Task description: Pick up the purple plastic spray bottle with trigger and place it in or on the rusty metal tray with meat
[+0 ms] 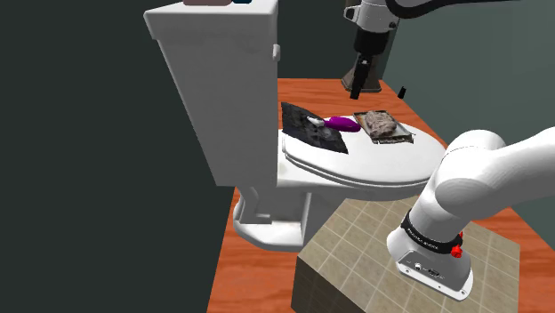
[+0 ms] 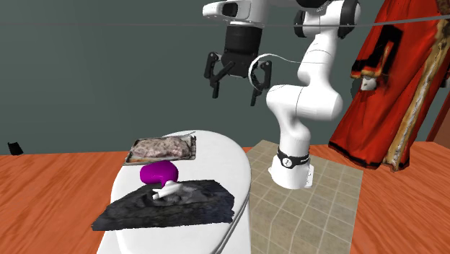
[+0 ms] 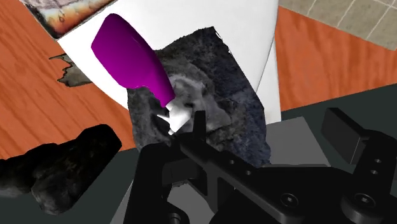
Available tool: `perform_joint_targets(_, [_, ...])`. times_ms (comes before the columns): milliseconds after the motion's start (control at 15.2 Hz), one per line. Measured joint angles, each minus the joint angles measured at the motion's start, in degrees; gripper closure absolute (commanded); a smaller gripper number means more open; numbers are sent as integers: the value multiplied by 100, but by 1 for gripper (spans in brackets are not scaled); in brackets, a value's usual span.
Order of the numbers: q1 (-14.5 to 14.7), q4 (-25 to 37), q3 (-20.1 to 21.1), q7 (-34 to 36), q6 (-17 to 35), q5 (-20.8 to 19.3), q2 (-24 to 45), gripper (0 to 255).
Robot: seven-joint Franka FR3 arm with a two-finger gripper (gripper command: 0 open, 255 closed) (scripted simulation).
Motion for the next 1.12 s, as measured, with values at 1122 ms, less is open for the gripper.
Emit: perform_joint_targets(1122, [1588, 94, -3699, -5418, 2930, 66, 2594, 0])
